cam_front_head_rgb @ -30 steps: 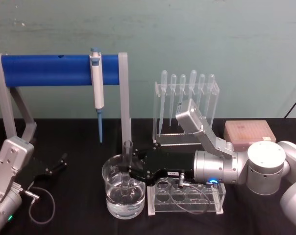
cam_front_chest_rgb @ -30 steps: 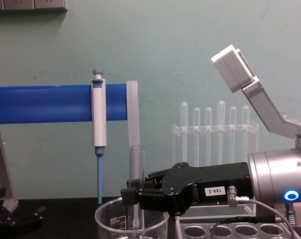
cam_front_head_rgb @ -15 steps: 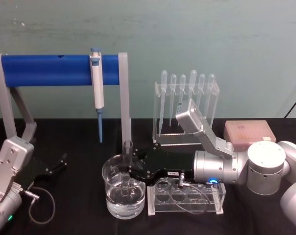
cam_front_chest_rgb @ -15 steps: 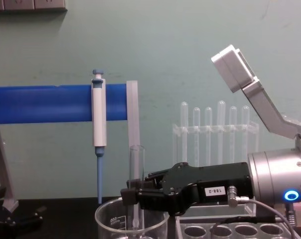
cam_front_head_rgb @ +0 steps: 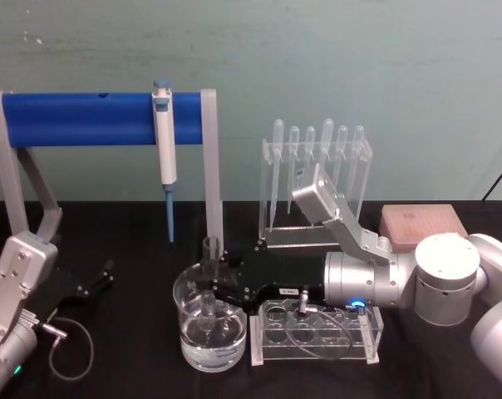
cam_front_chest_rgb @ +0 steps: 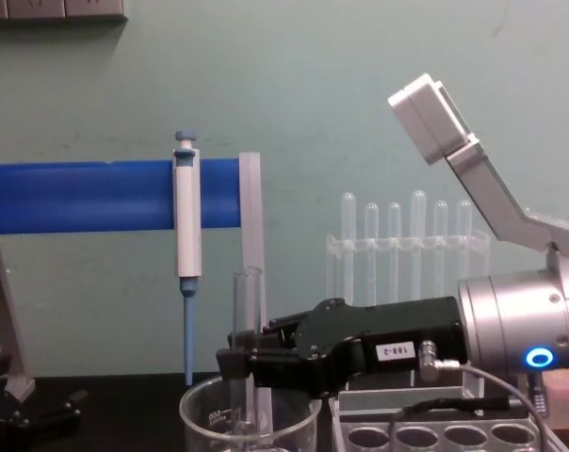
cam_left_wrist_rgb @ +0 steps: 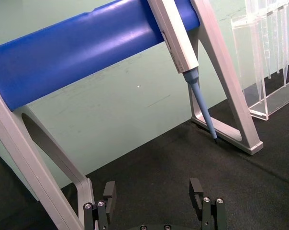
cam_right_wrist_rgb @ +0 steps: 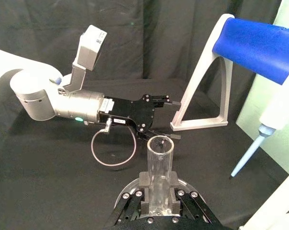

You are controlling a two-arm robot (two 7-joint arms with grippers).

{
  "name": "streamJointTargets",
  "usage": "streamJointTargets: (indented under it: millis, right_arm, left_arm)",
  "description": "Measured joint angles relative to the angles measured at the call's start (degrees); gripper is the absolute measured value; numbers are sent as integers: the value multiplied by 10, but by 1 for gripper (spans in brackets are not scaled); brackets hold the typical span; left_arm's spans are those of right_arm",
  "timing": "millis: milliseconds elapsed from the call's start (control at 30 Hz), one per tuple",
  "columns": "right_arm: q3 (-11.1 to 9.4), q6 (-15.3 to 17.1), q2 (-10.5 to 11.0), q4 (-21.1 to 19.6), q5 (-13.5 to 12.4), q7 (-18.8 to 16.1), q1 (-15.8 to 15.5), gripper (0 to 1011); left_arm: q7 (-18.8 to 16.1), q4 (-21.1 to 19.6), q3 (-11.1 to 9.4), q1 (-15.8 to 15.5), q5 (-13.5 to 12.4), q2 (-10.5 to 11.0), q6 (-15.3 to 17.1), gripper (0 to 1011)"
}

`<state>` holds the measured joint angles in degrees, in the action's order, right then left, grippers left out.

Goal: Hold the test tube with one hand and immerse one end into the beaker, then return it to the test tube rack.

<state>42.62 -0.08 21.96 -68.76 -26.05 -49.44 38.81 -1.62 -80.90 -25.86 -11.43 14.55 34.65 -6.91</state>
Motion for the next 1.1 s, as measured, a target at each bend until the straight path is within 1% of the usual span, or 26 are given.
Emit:
streamJointTargets:
  millis: [267,367,400,433,900,1100]
  right_arm:
    - [4,25,2,-12,0,2,12,238]
    - [4,41,7,-25,-5,3,15,238]
    - [4,41,7,-25,-5,3,15,238]
    - [4,52,11,-34,-7,7,18,238]
    - [5,105,36,-92,-26,21,34,238]
    - [4,120,48,-111,-36,27,37,238]
  left_arm:
    - [0,0,0,0,0,0,0,1000]
    - [0,0,0,0,0,0,0,1000]
    - [0,0,0,0,0,0,0,1000]
    - [0,0,0,0,0,0,0,1000]
    - [0,0,0,0,0,0,0,1000]
    - [0,0,0,0,0,0,0,1000]
